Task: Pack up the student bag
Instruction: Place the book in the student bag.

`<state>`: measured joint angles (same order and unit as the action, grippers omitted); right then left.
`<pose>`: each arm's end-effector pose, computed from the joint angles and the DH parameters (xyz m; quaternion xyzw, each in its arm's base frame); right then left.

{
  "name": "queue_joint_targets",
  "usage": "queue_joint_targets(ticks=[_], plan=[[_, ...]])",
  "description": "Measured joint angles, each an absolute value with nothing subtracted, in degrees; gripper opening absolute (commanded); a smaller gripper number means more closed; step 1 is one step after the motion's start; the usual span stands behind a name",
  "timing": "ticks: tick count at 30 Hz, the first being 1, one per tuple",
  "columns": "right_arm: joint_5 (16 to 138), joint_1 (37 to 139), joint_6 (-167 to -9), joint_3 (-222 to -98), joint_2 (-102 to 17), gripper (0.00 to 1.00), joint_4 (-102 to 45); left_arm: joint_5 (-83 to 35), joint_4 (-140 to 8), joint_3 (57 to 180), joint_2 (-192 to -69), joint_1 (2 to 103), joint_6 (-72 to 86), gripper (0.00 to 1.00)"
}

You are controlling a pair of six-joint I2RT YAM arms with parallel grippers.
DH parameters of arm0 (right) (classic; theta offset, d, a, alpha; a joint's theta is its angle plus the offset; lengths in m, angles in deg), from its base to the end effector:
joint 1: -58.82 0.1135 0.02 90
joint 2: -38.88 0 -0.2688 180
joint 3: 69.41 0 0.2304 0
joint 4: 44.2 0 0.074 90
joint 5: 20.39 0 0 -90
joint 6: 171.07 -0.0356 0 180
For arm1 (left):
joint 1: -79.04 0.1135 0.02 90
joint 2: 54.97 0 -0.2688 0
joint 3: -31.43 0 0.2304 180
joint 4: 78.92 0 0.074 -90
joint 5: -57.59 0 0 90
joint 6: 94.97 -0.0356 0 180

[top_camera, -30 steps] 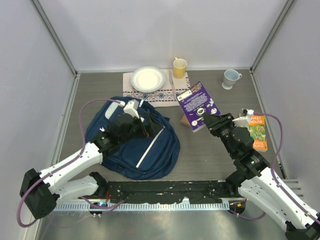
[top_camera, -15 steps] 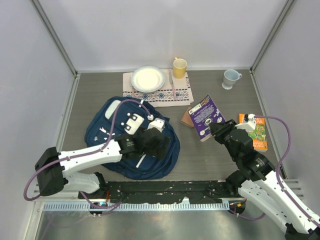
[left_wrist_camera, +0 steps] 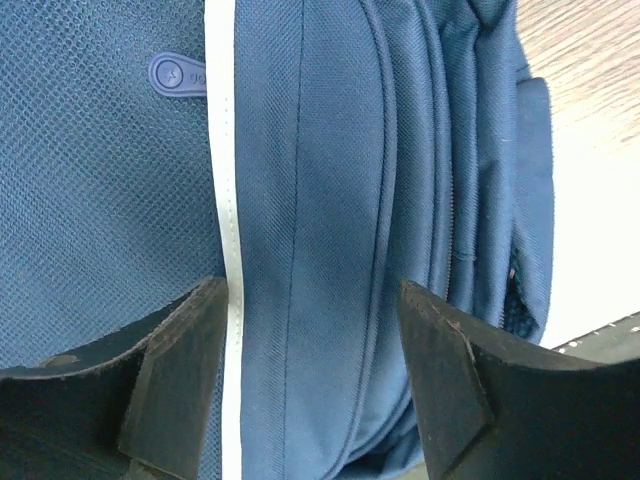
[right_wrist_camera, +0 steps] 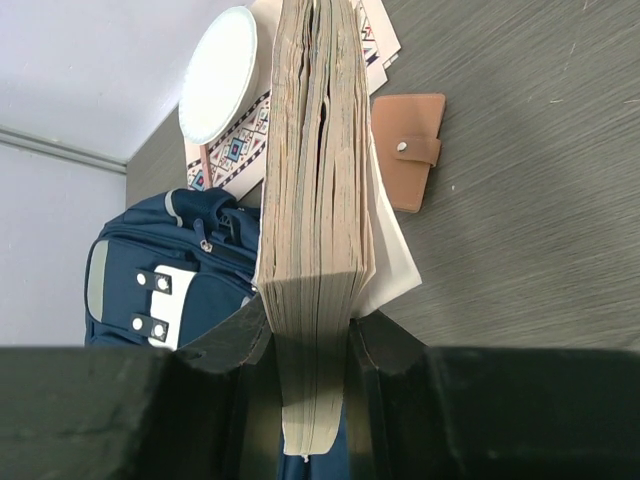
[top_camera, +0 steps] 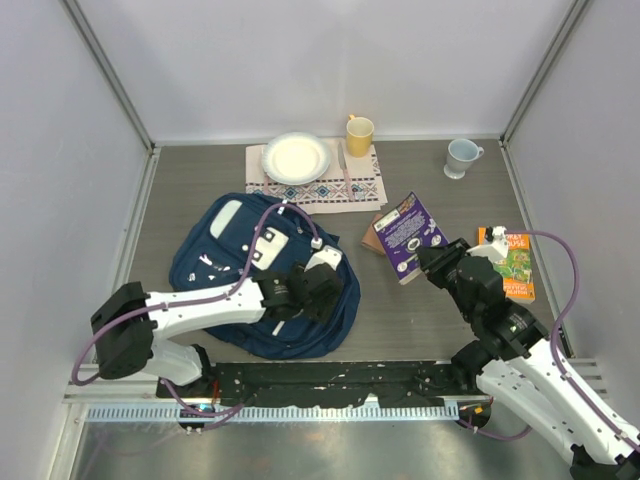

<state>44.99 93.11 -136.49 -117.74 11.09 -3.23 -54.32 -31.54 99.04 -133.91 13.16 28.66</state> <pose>0.0890 0.0427 0.2825 0.2667 0.7665 0.2690 0.5186 0.1143 -0.2227 0.2406 0.2133 0.9224 -0.0839 0.3107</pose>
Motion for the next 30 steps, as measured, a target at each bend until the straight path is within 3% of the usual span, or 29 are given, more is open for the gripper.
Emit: queue_joint_targets(ticks=[10,11,19,30], plan=[[45.6,93.1,-136.7,-117.7,11.7,0.01,-3.1,-56.9,-31.3,100.3,-138.2,12.0,29.3,0.14],[45.6,93.1,-136.7,-117.7,12.0,0.01,-3.0,-57.2,-31.2,100.3,-138.2,12.0,29.3,0.0],[46.2,93.1,-136.7,-117.7,14.3,0.01,-0.2,-58.8,-28.4,102.1,-137.2,11.9,29.1,0.0],[54.1,93.1,-135.7,-117.7,17.8,0.01,3.9,-65.2,-21.1,112.1,-124.7,12.0,26.0,0.0]])
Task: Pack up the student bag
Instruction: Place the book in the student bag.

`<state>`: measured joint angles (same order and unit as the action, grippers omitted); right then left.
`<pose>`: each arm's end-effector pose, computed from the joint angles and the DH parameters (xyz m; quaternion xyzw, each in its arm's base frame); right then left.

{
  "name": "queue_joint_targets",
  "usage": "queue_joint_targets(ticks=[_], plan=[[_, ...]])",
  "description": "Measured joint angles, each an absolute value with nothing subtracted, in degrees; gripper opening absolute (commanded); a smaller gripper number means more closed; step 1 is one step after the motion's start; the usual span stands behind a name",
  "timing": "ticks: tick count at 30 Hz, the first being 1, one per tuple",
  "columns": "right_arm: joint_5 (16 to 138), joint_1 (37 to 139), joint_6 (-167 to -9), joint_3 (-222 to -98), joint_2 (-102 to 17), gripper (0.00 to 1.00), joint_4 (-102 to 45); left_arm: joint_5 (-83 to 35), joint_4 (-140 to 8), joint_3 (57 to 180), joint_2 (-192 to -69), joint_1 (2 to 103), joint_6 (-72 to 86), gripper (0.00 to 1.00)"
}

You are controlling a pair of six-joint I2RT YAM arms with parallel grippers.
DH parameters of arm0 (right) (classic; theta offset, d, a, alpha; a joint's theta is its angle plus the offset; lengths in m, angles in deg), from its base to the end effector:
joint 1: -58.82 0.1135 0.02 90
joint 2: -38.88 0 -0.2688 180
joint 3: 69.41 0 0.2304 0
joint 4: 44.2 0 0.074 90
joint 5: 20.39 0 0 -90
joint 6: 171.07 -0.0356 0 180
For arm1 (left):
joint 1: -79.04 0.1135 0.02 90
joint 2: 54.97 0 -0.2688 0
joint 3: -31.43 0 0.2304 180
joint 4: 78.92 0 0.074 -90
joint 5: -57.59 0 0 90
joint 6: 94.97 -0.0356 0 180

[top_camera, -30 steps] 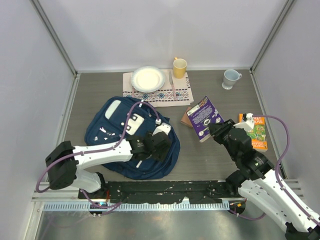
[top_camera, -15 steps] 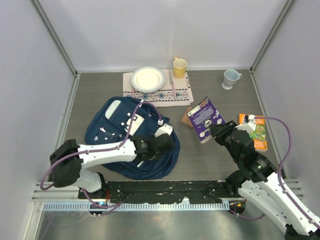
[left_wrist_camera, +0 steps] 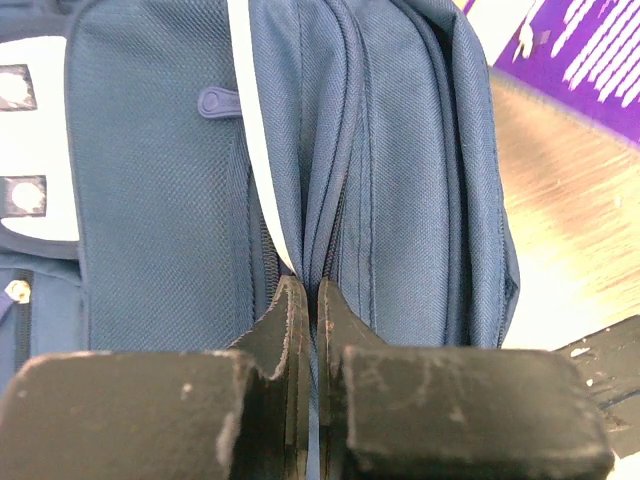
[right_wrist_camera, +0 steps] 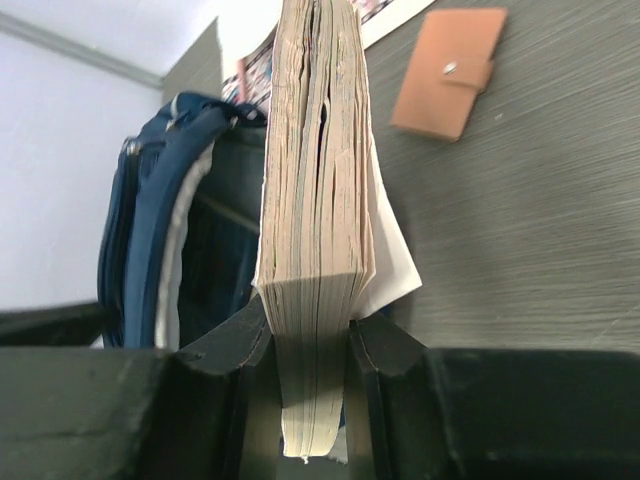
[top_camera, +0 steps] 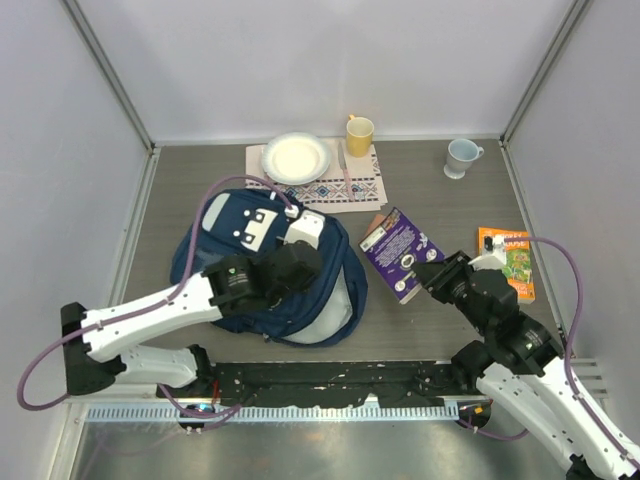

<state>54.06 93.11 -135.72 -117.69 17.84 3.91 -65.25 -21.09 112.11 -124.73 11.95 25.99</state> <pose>0.0675 0.0345 0.2769 0.2197 0.7895 0.3143 0.4792 0.1051 -0.1990 0.3335 0.1780 0.8804 -0.0935 0.4295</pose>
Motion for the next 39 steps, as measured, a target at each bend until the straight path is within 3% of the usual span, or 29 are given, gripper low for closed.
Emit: queue_joint_targets(ticks=[11,19,27,39], plan=[[76.0,93.1,-135.5,-115.4,15.2,0.01,-3.0,-69.1,-17.7,114.6,-116.7,12.2,24.4,0.0],[86.1,93.1,-144.5,-104.3,5.8,0.01,-22.0,-69.9,-17.7,114.0,-111.9,12.6,24.6,0.0],[87.0,95.8,-149.3,-103.0,-6.0,0.01,-38.6,-69.9,-18.8,112.2,-111.8,12.7,24.8,0.0],[76.2,111.4,-151.6,-106.9,-30.0,0.01,-57.8,-69.8,-20.9,111.2,-111.9,12.9,25.1,0.0]])
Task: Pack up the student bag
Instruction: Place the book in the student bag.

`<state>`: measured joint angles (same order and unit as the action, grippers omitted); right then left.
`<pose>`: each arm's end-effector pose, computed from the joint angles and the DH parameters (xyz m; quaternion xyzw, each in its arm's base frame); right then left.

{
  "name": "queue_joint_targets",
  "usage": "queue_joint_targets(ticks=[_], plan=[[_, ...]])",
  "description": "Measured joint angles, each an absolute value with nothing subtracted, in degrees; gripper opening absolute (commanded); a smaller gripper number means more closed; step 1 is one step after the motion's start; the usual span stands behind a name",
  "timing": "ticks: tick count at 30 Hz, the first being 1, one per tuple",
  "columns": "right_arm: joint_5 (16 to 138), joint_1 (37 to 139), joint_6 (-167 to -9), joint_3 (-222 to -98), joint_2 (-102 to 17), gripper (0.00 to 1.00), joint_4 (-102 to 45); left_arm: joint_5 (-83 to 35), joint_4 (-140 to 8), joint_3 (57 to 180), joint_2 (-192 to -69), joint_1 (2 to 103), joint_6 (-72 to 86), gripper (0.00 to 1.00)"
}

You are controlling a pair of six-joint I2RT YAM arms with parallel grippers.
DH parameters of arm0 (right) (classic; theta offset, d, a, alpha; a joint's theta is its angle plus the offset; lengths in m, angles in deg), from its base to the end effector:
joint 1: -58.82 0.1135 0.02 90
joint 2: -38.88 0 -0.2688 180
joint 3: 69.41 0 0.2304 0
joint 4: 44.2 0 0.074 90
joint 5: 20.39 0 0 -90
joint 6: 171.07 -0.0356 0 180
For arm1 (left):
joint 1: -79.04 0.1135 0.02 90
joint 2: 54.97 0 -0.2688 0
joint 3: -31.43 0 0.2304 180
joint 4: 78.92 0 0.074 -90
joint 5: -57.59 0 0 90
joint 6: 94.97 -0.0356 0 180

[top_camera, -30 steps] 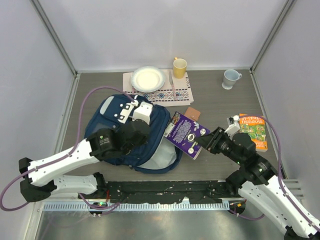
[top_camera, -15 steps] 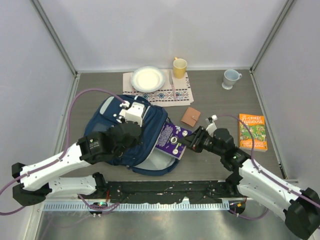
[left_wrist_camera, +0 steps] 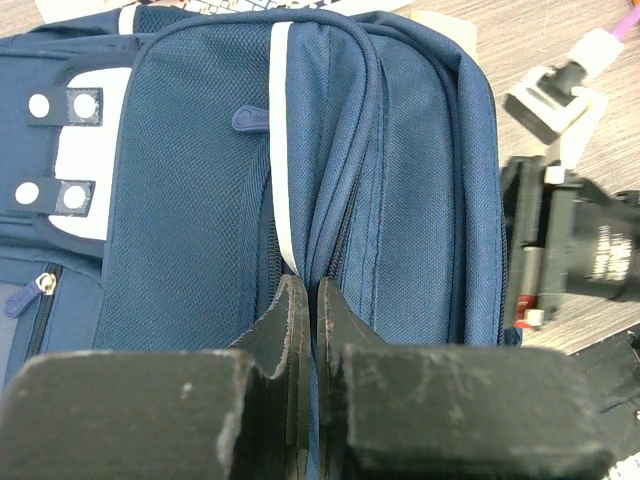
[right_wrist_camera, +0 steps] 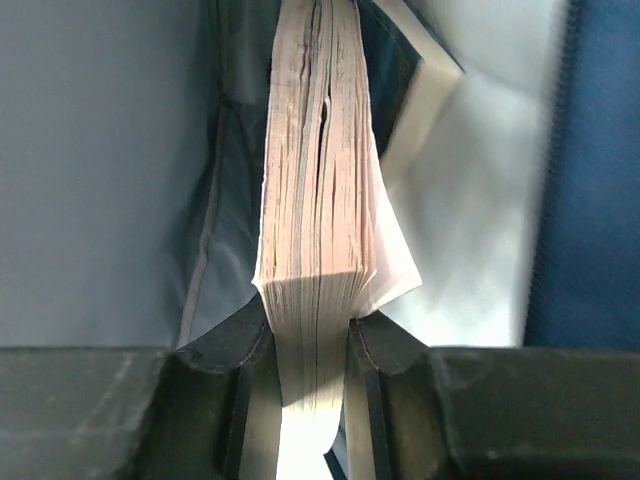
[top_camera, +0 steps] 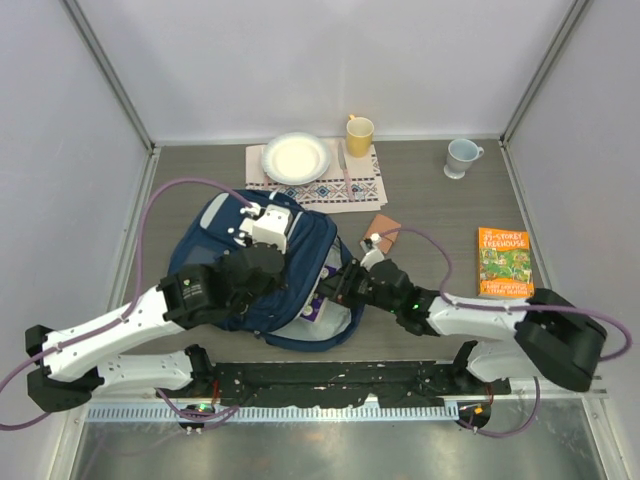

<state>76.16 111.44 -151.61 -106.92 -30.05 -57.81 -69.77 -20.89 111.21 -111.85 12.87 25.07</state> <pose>0.1328 0.1805 0.2108 0.0924 0.8021 0.5392 0.2393 0.0881 -0.1459 0.3694 0.1204 0.8451 -0.1351 0.5031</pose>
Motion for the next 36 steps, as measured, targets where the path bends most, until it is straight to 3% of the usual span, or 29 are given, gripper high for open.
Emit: queue_joint_targets(ticks=[16,19,23,28,30,31,36], plan=[[53.6,120.0,-156.8,-124.8,-62.7,0.05,-74.7,-68.2,-24.3,108.2,-110.1,14.2,26.6,0.0],[52.7,121.0,-157.9,-127.1,-65.9,0.16,-76.0,-68.0,-24.4,107.9,-109.7,14.6,26.6,0.0],[51.7,121.8,-158.8,-127.1,-66.4,0.46,-76.2,-67.3,-24.6,107.6,-109.2,15.1,26.6,0.0],[51.3,122.0,-157.5,-125.6,-64.5,0.71,-72.7,-66.3,-25.3,106.7,-108.4,15.8,27.2,0.0],[51.3,122.0,-156.4,-125.4,-63.3,0.75,-70.9,-65.7,-25.5,106.6,-108.3,16.2,27.4,0.0],[51.5,122.0,-155.6,-125.4,-62.4,0.83,-70.0,-65.6,-25.5,106.4,-108.3,16.3,27.4,0.0],[51.8,122.1,-151.8,-125.5,-58.9,0.86,-64.9,-65.3,-26.0,106.4,-108.3,16.9,27.6,0.0]])
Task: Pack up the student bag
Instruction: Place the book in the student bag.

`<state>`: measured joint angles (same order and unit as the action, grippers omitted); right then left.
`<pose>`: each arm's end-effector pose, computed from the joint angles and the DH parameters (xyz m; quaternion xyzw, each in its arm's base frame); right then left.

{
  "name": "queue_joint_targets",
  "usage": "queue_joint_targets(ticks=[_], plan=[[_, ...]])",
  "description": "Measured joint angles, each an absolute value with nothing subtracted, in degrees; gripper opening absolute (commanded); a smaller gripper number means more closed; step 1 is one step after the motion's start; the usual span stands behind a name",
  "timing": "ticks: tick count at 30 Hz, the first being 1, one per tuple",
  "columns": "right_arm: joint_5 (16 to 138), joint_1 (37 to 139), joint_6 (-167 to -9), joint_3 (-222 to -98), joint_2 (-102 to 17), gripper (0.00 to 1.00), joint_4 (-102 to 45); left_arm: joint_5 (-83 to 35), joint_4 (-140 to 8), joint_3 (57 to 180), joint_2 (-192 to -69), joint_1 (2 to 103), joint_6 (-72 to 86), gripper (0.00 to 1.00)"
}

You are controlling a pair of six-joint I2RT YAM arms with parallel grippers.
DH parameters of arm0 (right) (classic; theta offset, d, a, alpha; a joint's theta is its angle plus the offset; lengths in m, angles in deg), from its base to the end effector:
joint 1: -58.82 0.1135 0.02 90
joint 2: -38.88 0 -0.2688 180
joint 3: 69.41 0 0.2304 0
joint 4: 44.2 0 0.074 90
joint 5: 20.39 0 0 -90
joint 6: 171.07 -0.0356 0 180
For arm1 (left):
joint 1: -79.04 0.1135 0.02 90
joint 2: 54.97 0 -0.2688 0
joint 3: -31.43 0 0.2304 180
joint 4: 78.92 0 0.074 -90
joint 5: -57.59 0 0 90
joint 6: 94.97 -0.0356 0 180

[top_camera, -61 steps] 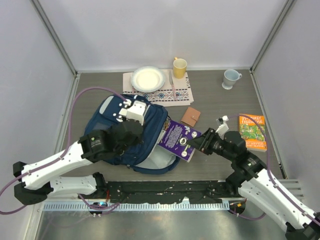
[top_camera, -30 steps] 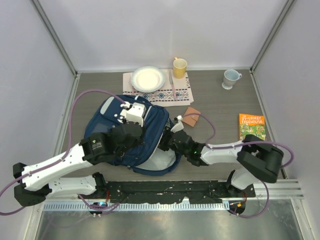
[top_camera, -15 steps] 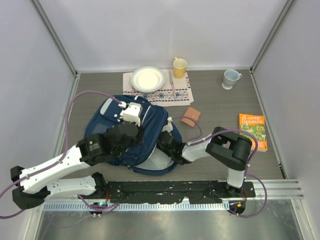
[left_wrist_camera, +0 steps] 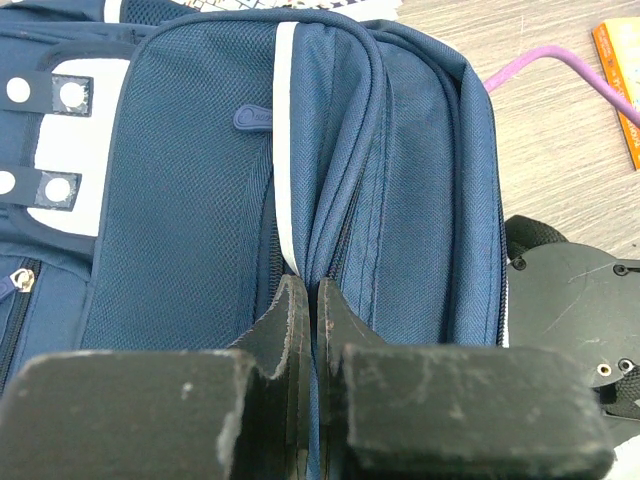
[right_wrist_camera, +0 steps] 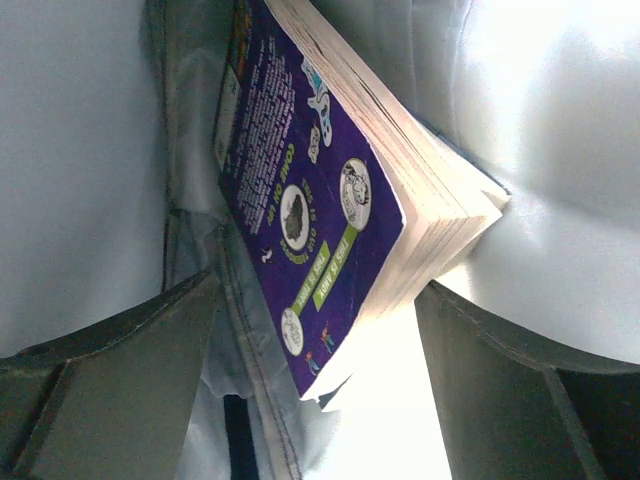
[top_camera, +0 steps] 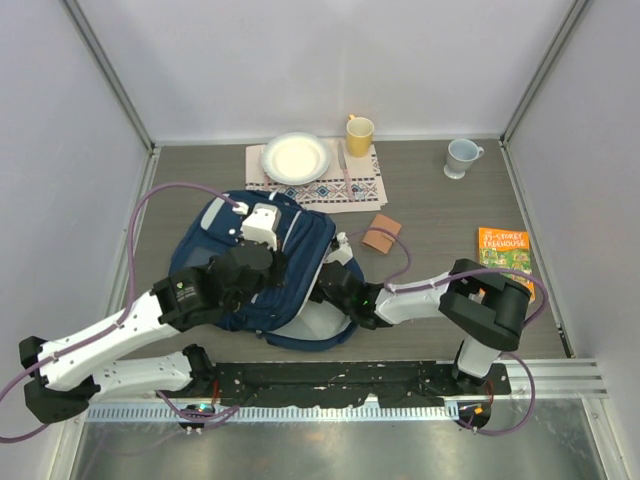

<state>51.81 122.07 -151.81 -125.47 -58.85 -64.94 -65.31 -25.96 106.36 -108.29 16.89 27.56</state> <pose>0.1578 0.2889 0.1881 0.1407 0.8064 0.4657 0.3362 0.0929 -0.1345 0.3599 0.0797 0.8438 -0.1781 0.4999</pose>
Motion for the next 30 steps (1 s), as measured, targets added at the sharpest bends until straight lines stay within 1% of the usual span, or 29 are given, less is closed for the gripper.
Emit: queue_joint_targets(ticks=[7,12,16,18,20,21,22,23,25,26,28,30], plan=[[50.7,122.1,-148.4,-126.4,-53.4,0.87,-52.5,-65.1,-25.9,106.3,-107.9,17.3,27.6,0.0],[49.5,122.1,-145.6,-124.9,-44.5,0.88,-47.1,-64.7,-26.2,105.8,-107.8,17.4,27.6,0.0],[47.5,122.1,-143.4,-124.3,-36.5,0.88,-38.9,-64.9,-27.1,105.0,-107.5,17.7,27.9,0.0],[45.7,122.1,-142.8,-124.3,-32.0,0.88,-33.4,-64.6,-27.5,104.2,-107.2,17.7,28.2,0.07],[43.1,122.1,-142.6,-124.3,-27.4,0.91,-27.9,-64.0,-27.7,103.4,-107.0,17.7,28.8,0.11],[41.7,122.1,-142.6,-124.2,-25.2,0.93,-25.2,-63.8,-27.8,103.0,-107.0,17.7,29.1,0.15],[39.8,122.1,-142.5,-124.2,-22.7,0.94,-22.2,-63.6,-27.8,102.7,-107.0,17.7,29.2,0.22],[38.0,122.1,-142.5,-124.1,-20.1,0.95,-19.3,-63.3,-27.9,102.5,-106.9,17.7,29.3,0.43],[34.5,122.0,-142.4,-123.9,-15.2,0.96,-14.3,-63.1,-28.0,102.3,-106.7,17.7,29.4,0.57],[32.2,121.8,-142.2,-123.9,-12.4,0.96,-11.7,-63.2,-28.3,102.2,-106.5,17.7,29.6,0.73],[27.8,120.7,-141.3,-124.0,-7.1,0.98,-6.8,-63.4,-28.8,102.2,-105.6,17.9,29.8,0.83],[24.6,117.8,-139.5,-124.6,-3.5,1.0,-2.8,-63.6,-29.4,102.2,-104.6,18.0,30.3,0.87]])
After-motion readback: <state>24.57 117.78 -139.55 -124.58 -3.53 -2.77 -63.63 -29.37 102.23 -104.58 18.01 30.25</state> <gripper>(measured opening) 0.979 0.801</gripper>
